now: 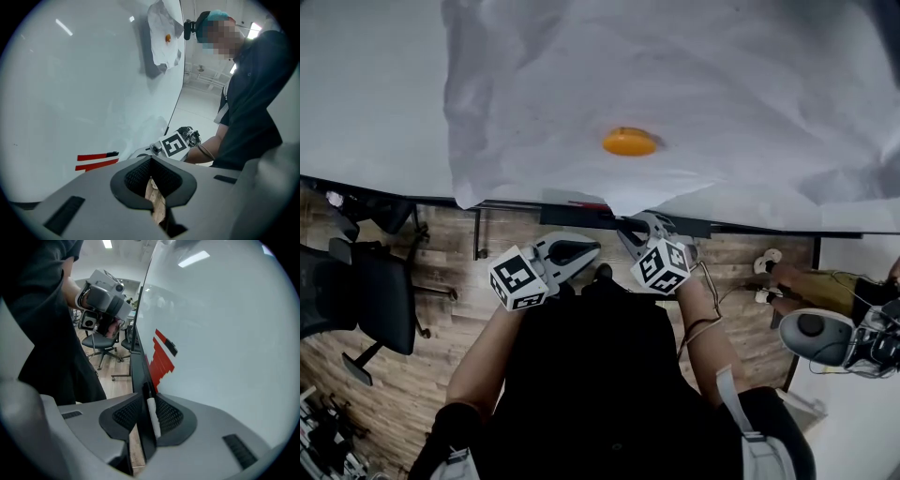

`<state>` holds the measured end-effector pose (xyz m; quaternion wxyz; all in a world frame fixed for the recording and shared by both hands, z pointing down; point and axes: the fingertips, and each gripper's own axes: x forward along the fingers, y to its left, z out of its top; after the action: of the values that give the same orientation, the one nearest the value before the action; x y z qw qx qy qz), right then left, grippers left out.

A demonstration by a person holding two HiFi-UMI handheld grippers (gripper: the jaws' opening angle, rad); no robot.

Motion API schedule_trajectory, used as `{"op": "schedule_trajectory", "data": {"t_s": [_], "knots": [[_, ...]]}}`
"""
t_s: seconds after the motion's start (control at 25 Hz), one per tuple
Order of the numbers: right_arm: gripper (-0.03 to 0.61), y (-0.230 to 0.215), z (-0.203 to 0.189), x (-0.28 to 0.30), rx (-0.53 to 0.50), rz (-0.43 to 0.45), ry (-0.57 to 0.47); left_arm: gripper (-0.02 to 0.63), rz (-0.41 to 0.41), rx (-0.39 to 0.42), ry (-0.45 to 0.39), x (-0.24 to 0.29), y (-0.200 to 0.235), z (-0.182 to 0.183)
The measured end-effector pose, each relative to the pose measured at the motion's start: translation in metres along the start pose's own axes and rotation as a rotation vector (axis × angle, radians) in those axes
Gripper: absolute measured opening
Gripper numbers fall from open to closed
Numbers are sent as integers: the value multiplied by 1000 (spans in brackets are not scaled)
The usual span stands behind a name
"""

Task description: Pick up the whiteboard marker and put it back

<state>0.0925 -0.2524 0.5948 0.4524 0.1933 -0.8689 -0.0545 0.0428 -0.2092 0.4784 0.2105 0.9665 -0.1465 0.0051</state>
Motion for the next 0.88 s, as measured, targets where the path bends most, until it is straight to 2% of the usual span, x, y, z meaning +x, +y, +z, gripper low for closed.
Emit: {"op": "schedule_trajectory", "data": {"t_s": [0.24, 0.88], "knots": [[88, -4, -12, 11, -28, -61, 93, 12, -5, -6, -3, -2, -2, 0], [88, -5, -26, 23, -89, -150, 209, 12, -23, -14, 14, -7, -6, -4]]}}
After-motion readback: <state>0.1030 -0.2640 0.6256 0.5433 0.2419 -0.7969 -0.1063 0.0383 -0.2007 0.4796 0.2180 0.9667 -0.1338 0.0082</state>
